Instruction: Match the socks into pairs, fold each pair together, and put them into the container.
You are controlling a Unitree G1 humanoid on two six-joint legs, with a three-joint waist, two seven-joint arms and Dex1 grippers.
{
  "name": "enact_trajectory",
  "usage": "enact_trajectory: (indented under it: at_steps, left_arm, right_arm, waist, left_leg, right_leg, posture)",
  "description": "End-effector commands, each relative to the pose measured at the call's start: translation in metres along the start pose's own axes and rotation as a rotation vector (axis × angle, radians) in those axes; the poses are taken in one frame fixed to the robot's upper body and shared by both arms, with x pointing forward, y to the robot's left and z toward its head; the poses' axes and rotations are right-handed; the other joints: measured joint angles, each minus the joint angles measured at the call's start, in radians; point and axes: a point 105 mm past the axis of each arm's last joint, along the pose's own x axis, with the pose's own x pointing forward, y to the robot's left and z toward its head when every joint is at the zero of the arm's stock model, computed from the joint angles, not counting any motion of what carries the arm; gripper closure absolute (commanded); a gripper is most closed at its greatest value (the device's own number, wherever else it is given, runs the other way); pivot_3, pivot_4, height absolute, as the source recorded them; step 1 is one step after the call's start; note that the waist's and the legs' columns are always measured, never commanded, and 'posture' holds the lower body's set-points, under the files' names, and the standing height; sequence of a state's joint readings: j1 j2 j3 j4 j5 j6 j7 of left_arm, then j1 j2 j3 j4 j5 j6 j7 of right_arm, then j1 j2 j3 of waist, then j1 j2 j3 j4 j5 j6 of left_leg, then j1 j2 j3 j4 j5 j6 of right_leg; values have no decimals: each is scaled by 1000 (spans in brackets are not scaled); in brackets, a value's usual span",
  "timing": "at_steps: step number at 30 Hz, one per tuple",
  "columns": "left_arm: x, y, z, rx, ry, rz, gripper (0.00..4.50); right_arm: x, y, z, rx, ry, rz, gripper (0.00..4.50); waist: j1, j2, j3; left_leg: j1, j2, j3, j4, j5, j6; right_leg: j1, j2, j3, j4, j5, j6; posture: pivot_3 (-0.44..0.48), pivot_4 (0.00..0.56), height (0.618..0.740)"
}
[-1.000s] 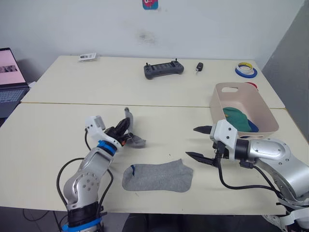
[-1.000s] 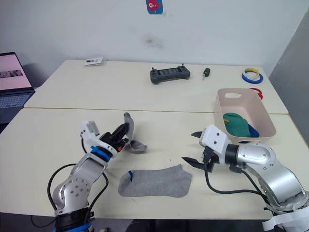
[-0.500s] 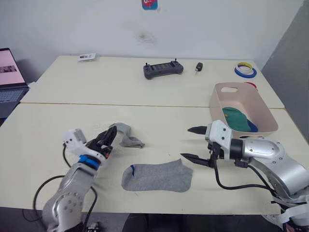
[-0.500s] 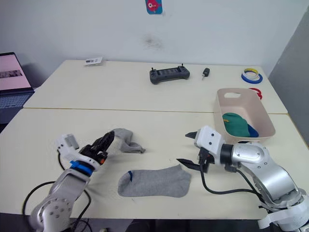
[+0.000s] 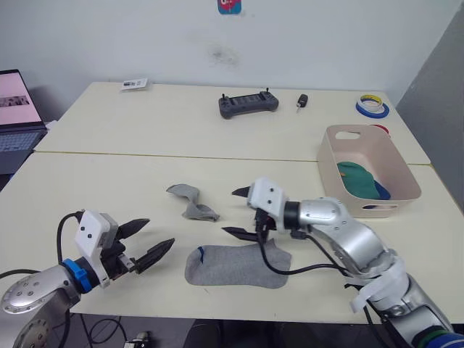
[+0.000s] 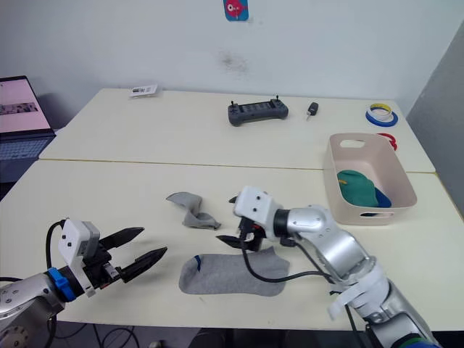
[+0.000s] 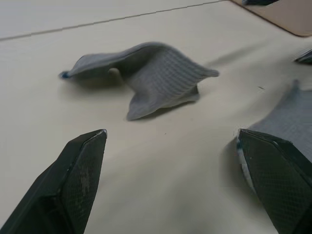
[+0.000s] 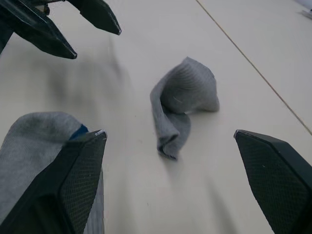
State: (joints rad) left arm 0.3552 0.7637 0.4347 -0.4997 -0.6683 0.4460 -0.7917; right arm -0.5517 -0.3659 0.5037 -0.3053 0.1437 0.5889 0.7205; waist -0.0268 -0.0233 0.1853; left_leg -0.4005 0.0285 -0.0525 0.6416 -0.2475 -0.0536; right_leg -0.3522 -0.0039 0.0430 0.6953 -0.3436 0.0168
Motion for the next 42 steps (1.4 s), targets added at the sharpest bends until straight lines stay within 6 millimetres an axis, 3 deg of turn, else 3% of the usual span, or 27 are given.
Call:
enact_trajectory:
  at_steps: [1,4,7,17,18,23,28,32,37,42]
  left_arm:
    - [-1,5,12,78,-19,-18,20]
    - [-1,10,16,89,-25,-10,20]
    - [-2,15,17,95,-27,1,0]
    - [-1,21,20,105,-36,15,0]
    - [-1,21,20,106,-38,16,0]
    - [1,21,24,110,-41,15,0]
    - [5,16,28,103,-43,-14,0]
    - [11,15,31,100,-40,-39,0]
    - [19,18,35,129,-17,-62,0]
    - [29,19,34,220,34,-115,0]
  right_arm:
    - [19,2,7,-42,-19,-12,0]
    - [36,3,5,-35,-20,-23,0]
    - [42,-2,5,-32,-28,-44,624]
    - [52,2,9,-65,-54,-14,4311]
    - [51,3,10,-70,-55,-10,4476]
    - [33,-1,10,-80,-47,23,4476]
    - [-10,-11,8,62,25,153,4476]
    - [-37,-20,-10,139,161,227,4476]
    - [-50,-44,-31,109,269,172,4476]
    - [-49,-51,-30,55,268,149,4476]
  waist:
    - [-2,0,0]
    - [-6,0,0]
    - [-6,0,0]
    - [-6,0,0]
    - [-6,0,0]
    - [-5,0,0]
    - [-4,0,0]
    - [-5,0,0]
    - [-5,0,0]
    - [-5,0,1]
  left_leg:
    - [0,0,0,0,0,0]
    - [0,1,0,-1,0,0]
    - [0,1,0,-1,0,0]
    - [0,1,0,-1,0,0]
    - [0,1,0,-1,0,0]
    - [0,1,-1,-1,0,0]
    - [0,1,-1,-1,0,0]
    - [0,1,-1,-1,0,1]
    - [0,1,0,-1,0,1]
    - [0,1,0,-1,0,1]
  right_leg:
    - [0,0,0,0,0,0]
    - [-1,1,0,1,0,0]
    - [-1,1,0,1,0,0]
    - [-1,1,0,1,0,0]
    - [-1,1,0,1,0,0]
    - [-1,1,0,1,0,0]
    - [-1,0,-1,1,0,0]
    - [-1,0,-1,1,0,0]
    - [-1,1,-1,1,0,0]
    - [-1,1,0,1,0,0]
  posture:
    - [0,150,740]
    - [0,150,740]
    - [0,150,740]
    - [0,150,740]
    - [0,150,740]
    - [0,150,740]
    - [0,150,740]
    - [0,150,740]
    - [0,150,740]
    - [0,150,740]
